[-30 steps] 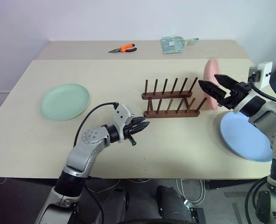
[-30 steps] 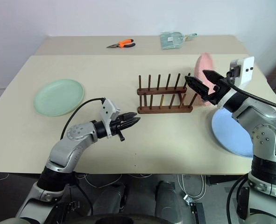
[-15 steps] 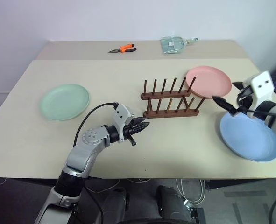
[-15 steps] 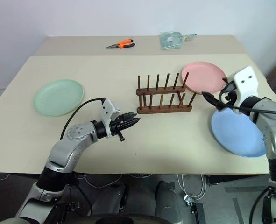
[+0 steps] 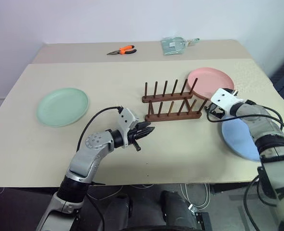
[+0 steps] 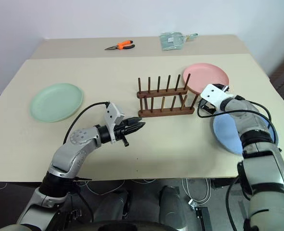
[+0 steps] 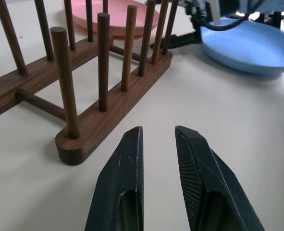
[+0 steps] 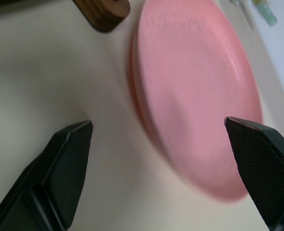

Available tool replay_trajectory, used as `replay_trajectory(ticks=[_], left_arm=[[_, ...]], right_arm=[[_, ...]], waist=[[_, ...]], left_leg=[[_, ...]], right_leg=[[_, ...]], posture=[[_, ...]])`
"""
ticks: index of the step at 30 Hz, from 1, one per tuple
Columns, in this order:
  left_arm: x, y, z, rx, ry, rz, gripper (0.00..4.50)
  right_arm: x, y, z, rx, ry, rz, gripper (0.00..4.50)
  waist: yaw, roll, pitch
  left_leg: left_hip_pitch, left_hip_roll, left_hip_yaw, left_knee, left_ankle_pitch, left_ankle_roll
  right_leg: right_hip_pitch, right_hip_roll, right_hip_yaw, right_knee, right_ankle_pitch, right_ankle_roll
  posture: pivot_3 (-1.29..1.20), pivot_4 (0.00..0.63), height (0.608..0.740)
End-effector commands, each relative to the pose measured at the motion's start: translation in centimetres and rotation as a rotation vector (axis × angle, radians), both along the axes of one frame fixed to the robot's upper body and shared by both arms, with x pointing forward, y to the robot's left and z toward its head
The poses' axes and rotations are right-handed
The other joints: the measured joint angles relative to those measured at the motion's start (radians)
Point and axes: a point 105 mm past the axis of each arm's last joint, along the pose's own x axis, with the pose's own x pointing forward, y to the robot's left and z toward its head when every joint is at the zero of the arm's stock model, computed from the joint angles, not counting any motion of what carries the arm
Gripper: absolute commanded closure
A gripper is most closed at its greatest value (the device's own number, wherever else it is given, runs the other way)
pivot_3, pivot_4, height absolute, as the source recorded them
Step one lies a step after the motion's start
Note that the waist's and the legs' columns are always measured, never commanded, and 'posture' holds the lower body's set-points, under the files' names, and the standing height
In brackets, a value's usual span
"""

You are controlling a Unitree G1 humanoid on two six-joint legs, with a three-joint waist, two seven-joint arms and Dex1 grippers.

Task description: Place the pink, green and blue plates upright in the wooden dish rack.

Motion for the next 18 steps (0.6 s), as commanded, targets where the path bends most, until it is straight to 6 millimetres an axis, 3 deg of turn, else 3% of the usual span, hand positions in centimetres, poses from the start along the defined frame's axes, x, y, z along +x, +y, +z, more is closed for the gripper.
replay_trajectory(ticks=[1, 5, 10, 16, 18], left_arm=[[-0.1, -0.1, 1.0, -0.018, -0.036, 0.000, 3.48], [-0.4, 0.2, 0.9, -0.016, -0.034, 0.012, 3.48], [-0.5, 0.5, 0.7, -0.012, -0.030, 0.025, 3.48], [-0.4, 0.3, 0.8, -0.009, -0.031, 0.022, 3.48], [-0.3, 0.4, 0.9, -0.003, -0.040, 0.024, 3.48]], right_arm=[[0.7, 0.0, 0.1, -0.066, -0.007, -0.014, 0.03], [0.9, 0.0, -0.4, -0.093, 0.015, -0.031, 1.74], [0.8, 0.2, -0.5, -0.089, 0.020, -0.021, 4.34], [0.8, -0.3, 0.5, -0.140, -0.052, -0.009, 4.43], [0.8, -0.8, 2.1, -0.179, -0.128, 0.001, 4.43]], waist=[[0.000, 0.000, 0.000], [-0.001, 0.000, 0.000], [-0.002, 0.000, 0.000], [-0.002, 0.000, 0.000], [-0.003, 0.000, 0.000]], left_leg=[[0.000, 0.000, 0.000, 0.000, 0.000, 0.000], [0.000, 0.000, 0.000, 0.000, 0.000, 0.000], [0.001, 0.000, 0.000, 0.000, 0.000, 0.000], [0.001, 0.000, 0.000, 0.000, 0.000, 0.000], [0.001, 0.000, 0.000, 0.000, 0.000, 0.000]], right_leg=[[0.000, 0.000, 0.000, 0.000, 0.000, 0.000], [0.000, 0.000, 0.000, 0.000, 0.000, 0.000], [0.000, 0.000, 0.001, 0.001, 0.000, 0.000], [0.000, 0.000, 0.001, 0.001, 0.000, 0.000], [0.000, 0.000, 0.001, 0.001, 0.000, 0.000]], posture=[[0.00, 0.150, 0.740], [0.00, 0.150, 0.740], [0.00, 0.150, 0.740], [0.00, 0.150, 0.740], [0.00, 0.150, 0.740]])
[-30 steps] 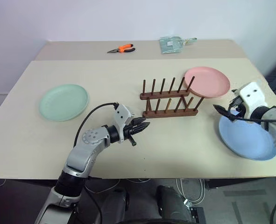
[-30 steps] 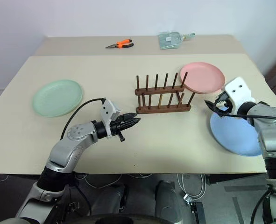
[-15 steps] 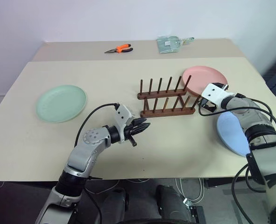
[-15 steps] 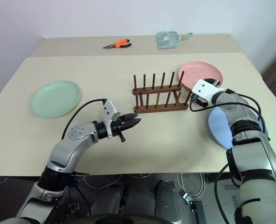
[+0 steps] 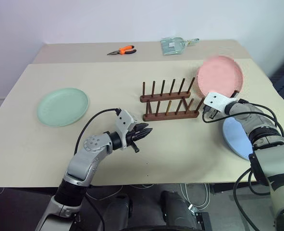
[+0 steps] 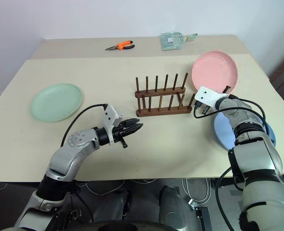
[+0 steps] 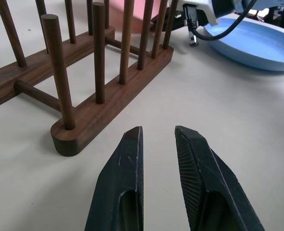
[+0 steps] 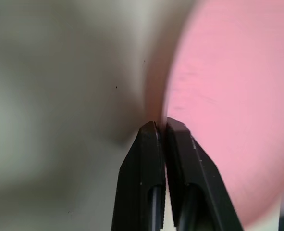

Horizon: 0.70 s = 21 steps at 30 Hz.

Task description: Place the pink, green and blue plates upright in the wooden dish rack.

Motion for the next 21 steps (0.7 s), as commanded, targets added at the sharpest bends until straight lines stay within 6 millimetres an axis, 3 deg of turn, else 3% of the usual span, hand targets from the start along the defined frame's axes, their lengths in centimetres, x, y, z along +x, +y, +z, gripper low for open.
replay_trajectory(ticks=[1, 2, 5, 7, 10, 14, 18, 21], left_arm=[[0.1, 0.0, 1.3, -0.010, -0.055, -0.003, 3.48], [0.2, 0.2, 1.4, -0.009, -0.056, 0.005, 3.48], [0.3, 1.3, 1.3, -0.005, -0.051, 0.024, 3.48], [0.3, 1.6, 1.2, 0.000, -0.048, 0.022, 3.48], [0.4, 1.7, 1.1, 0.004, -0.042, 0.007, 3.48], [0.6, 1.0, 1.3, -0.003, -0.047, -0.028, 3.48], [0.6, 0.7, 1.4, -0.009, -0.051, -0.036, 3.48], [0.4, 0.6, 1.4, -0.016, -0.050, -0.036, 3.48]], right_arm=[[0.2, -0.9, 3.9, -0.056, -0.162, 0.026, 4.43], [0.1, -1.0, 5.4, -0.024, -0.221, 0.038, 4.43], [-1.7, 0.3, 12.9, 0.378, -0.417, 0.164, 4.43], [-3.9, 1.7, 15.5, 0.626, -0.401, 0.264, 4.43], [-9.1, 5.8, 18.1, 0.943, -0.234, 0.523, 4.43], [-12.8, 8.2, 18.3, 1.173, 0.004, 0.674, 4.43], [-13.7, 9.3, 17.2, 1.215, 0.147, 0.704, 4.43], [-13.3, 9.3, 16.2, 1.195, 0.204, 0.678, 4.43]], waist=[[0.001, 0.000, 0.000], [0.002, 0.001, 0.000], [0.002, 0.001, 0.001], [-0.002, 0.001, 0.001], [0.009, 0.001, 0.001], [0.010, 0.001, 0.001], [0.011, 0.001, 0.001], [0.010, 0.001, 0.001]], left_leg=[[0.000, 0.000, 0.000, 0.000, 0.000, 0.000], [0.000, 0.000, 0.000, 0.000, 0.000, 0.000], [-0.001, 0.000, -0.001, 0.000, 0.000, 0.000], [-0.001, 0.000, -0.001, -0.001, 0.000, 0.000], [0.000, 0.001, -0.004, -0.001, 0.000, 0.000], [-0.001, 0.001, -0.004, 0.002, 0.000, 0.001], [-0.002, 0.001, -0.003, 0.002, 0.000, 0.001], [-0.002, 0.001, -0.003, 0.002, 0.000, 0.001]], right_leg=[[0.000, 0.000, 0.000, 0.000, 0.000, 0.000], [0.000, 0.000, 0.000, 0.000, 0.000, 0.000], [0.000, 0.000, 0.000, -0.001, 0.000, 0.000], [0.000, 0.000, 0.000, -0.001, 0.000, 0.001], [0.001, 0.001, -0.001, 0.000, 0.000, 0.001], [0.002, 0.000, -0.002, 0.000, -0.001, 0.000], [0.002, 0.000, -0.002, -0.001, -0.002, -0.003], [0.001, 0.000, -0.002, -0.001, -0.001, 0.000]], posture=[[0.00, 0.150, 0.740], [0.00, 0.150, 0.740], [0.00, 0.150, 0.740], [0.00, 0.150, 0.740], [0.00, 0.150, 0.740], [0.00, 0.150, 0.740], [0.00, 0.150, 0.740], [0.00, 0.150, 0.740]])
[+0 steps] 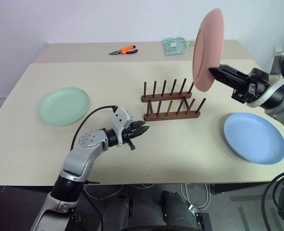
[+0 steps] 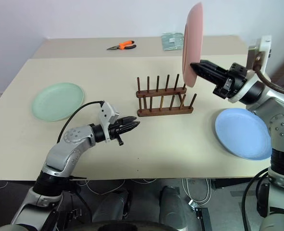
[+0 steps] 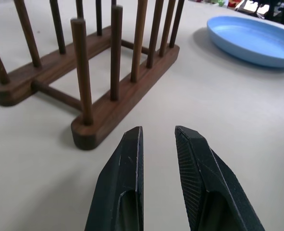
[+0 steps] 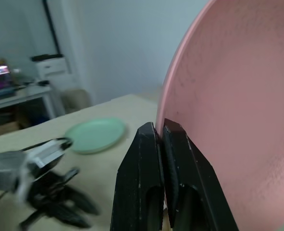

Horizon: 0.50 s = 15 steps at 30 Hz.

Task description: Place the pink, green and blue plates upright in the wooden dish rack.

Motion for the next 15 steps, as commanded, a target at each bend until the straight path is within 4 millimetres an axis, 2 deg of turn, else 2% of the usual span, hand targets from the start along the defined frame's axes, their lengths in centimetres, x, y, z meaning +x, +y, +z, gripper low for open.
replay_trajectory(ticks=[1, 15], left_arm=[[-0.4, -0.3, 0.9, -0.026, -0.035, -0.017, 3.48], [-1.1, -0.1, 0.7, -0.042, -0.021, 0.001, 3.48]], right_arm=[[-0.1, -0.1, 0.6, -0.033, -0.009, 0.022, 4.43], [2.9, -2.2, -1.1, 0.028, 0.156, 0.076, 4.43]], waist=[[-0.001, 0.000, 0.000], [-0.001, 0.000, 0.000]], left_leg=[[0.000, 0.000, 0.000, 0.000, 0.000, 0.000], [0.000, 0.000, 0.001, 0.000, 0.000, 0.000]], right_leg=[[-0.001, 0.000, 0.000, 0.000, 0.000, 0.000], [-0.001, 0.000, 0.000, 0.000, 0.000, 0.000]], posture=[[0.00, 0.150, 0.740], [0.00, 0.150, 0.740]])
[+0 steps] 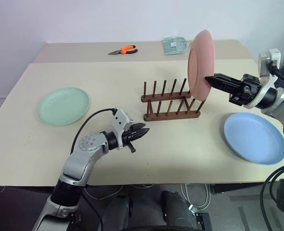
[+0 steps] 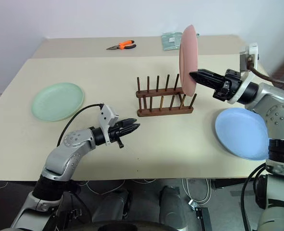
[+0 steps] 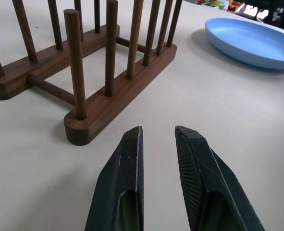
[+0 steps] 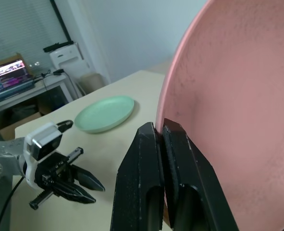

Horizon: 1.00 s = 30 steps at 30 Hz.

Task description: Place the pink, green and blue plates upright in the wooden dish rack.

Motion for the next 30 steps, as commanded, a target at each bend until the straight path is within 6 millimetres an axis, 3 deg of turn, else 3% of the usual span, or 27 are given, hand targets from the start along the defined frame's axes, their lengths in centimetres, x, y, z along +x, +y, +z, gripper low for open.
replay_trajectory(ticks=[1, 2, 5, 10, 11, 15, 17, 18, 21, 25, 27, 30], left_arm=[[-0.3, -0.2, 1.0, -0.026, -0.031, -0.009, 3.48], [-0.3, -0.2, 1.1, -0.026, -0.031, -0.009, 3.48], [-0.2, -0.1, 1.1, -0.027, -0.031, -0.006, 3.48], [0.0, 0.4, 1.2, -0.037, -0.013, 0.015, 3.48], [0.2, 0.7, 1.3, -0.043, -0.013, 0.033, 2.92], [1.7, 3.0, 2.7, -0.081, -0.043, 0.147, 1.11], [4.0, 6.4, 3.9, -0.100, -0.083, 0.352, 0.05], [5.0, 8.4, 4.5, -0.104, -0.106, 0.464, 0.00], [6.9, 14.7, 6.0, -0.106, -0.154, 0.811, 0.00], [6.5, 22.7, 6.1, -0.104, -0.100, 1.288, 0.00], [5.4, 24.9, 5.4, -0.115, -0.047, 1.438, 0.00], [4.0, 26.0, 4.5, -0.284, 0.080, 1.565, 0.00]], right_arm=[[0.5, -0.7, 0.9, 0.043, 0.016, 0.025, 4.43], [0.7, -0.9, 0.8, 0.054, 0.029, 0.022, 4.43], [1.1, -1.3, 0.8, 0.072, 0.046, 0.016, 3.52], [1.9, -2.4, 2.0, -0.009, -0.097, -0.134, 1.11], [2.1, -2.7, 2.5, -0.065, -0.166, -0.193, 0.50], [2.3, -4.2, 4.9, -0.202, -0.377, -0.394, 0.48], [1.7, -3.8, 6.0, -0.310, -0.470, -0.432, 0.48], [1.2, -3.3, 6.2, -0.362, -0.500, -0.425, 0.24], [-0.7, 0.5, 5.9, -0.476, -0.565, -0.300, 0.24], [-2.5, 6.7, 4.0, -0.516, -0.616, -0.117, 0.24], [-3.4, 9.2, 2.2, -0.535, -0.610, -0.014, 0.24], [-4.3, 12.0, -0.3, -0.516, -0.579, 0.098, 0.24]], waist=[[0.000, 0.000, 0.000], [0.000, 0.000, 0.000], [0.000, 0.000, 0.000], [-0.001, 0.000, 0.000], [-0.001, 0.000, 0.000], [-0.001, 0.000, 0.000], [0.000, 0.000, 0.000], [0.000, 0.000, 0.000], [-0.005, 0.000, 0.000], [-0.007, -0.002, -0.001], [-0.002, -0.003, -0.001], [0.010, -0.007, -0.002]], left_leg=[[0.000, 0.000, 0.000, 0.000, 0.000, 0.000], [0.000, 0.000, 0.000, 0.000, 0.000, 0.000], [0.000, 0.000, 0.000, 0.000, 0.000, 0.000], [0.000, 0.000, 0.000, 0.000, 0.000, 0.000], [0.000, 0.000, 0.000, 0.000, 0.000, 0.000], [0.000, 0.000, 0.000, 0.000, 0.000, 0.000], [0.000, 0.000, 0.000, 0.000, 0.000, 0.000], [0.000, 0.000, 0.000, 0.000, 0.000, 0.000], [0.000, 0.000, 0.000, -0.001, 0.000, 0.000], [0.001, 0.001, 0.000, -0.001, 0.000, -0.001], [0.001, 0.000, 0.000, -0.001, 0.000, -0.001], [-0.001, 0.000, -0.002, 0.001, 0.000, -0.001]], right_leg=[[0.000, 0.000, 0.000, 0.000, 0.000, 0.000], [0.000, 0.000, 0.000, 0.000, 0.000, 0.000], [0.000, 0.000, 0.000, 0.000, 0.000, 0.000], [0.000, 0.000, 0.000, 0.000, 0.000, 0.000], [0.000, 0.000, 0.000, 0.000, 0.000, 0.000], [-0.001, 0.000, 0.000, 0.001, 0.000, 0.000], [-0.001, 0.000, 0.000, 0.001, 0.000, 0.000], [-0.001, 0.000, 0.000, 0.001, 0.000, 0.000], [-0.001, 0.000, 0.000, 0.001, 0.000, 0.001], [-0.002, 0.000, 0.000, 0.001, -0.001, 0.002], [-0.002, 0.000, 0.000, 0.001, -0.001, 0.003], [-0.001, 0.000, 0.000, 0.001, 0.000, 0.003]], posture=[[0.00, 0.150, 0.740], [0.00, 0.150, 0.740], [0.00, 0.150, 0.740], [0.00, 0.150, 0.740], [0.00, 0.150, 0.740], [0.00, 0.150, 0.740], [0.00, 0.150, 0.740], [0.00, 0.150, 0.740], [0.00, 0.150, 0.740], [0.00, 0.150, 0.740], [0.00, 0.150, 0.740], [0.00, 0.150, 0.740]])
